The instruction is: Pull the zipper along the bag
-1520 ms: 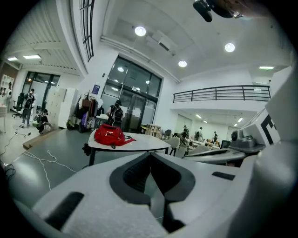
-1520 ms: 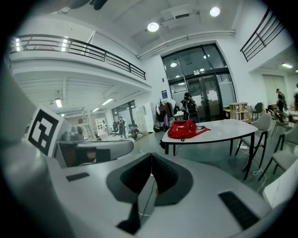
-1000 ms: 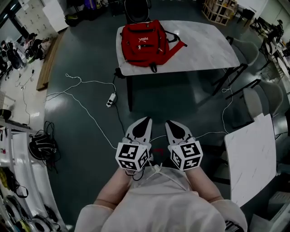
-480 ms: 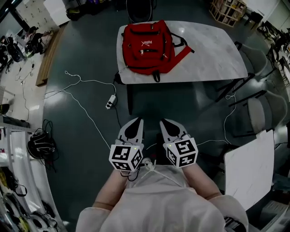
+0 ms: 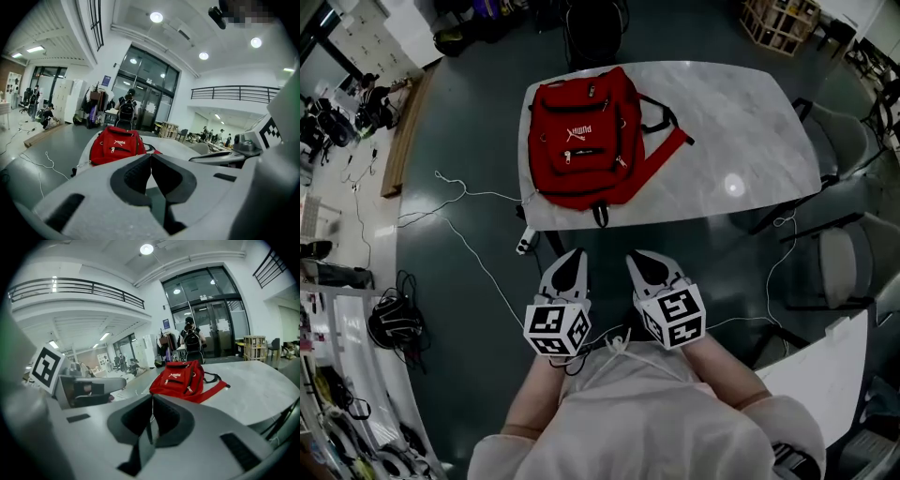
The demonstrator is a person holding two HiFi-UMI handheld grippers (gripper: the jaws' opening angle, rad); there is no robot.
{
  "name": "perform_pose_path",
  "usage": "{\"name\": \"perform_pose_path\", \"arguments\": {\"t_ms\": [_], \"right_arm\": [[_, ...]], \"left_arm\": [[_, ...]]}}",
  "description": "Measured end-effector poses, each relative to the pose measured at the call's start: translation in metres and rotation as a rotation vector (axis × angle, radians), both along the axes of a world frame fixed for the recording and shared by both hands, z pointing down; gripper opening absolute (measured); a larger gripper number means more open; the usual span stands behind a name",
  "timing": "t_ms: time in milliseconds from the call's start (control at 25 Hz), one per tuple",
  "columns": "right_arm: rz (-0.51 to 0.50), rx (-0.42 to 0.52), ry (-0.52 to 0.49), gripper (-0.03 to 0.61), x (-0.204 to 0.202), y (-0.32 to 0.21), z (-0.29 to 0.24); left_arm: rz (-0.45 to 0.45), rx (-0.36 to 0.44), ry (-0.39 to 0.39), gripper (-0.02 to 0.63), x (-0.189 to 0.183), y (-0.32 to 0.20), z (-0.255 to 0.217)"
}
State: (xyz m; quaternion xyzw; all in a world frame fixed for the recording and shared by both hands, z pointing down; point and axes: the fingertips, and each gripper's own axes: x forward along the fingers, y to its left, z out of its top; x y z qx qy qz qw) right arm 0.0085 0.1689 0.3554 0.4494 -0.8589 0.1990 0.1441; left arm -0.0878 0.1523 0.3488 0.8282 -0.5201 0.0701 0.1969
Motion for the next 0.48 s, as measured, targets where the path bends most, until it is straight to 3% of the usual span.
{"name": "perform_pose_path", "arguments": {"t_ms": [280, 480], "right_arm": [[-0.010, -0.065, 0.002, 0.028, 0.056, -0.063, 0.021], [-0.006, -0.125, -0.008, 0.028, 0.063, -0.090, 0.039]], "left_arm": [[-0.005, -0.050, -0.015, 0.020, 0.059, -0.070, 0.015], [-0.004, -0.132, -0.041, 0.020, 0.066, -0.095, 0.044]]}}
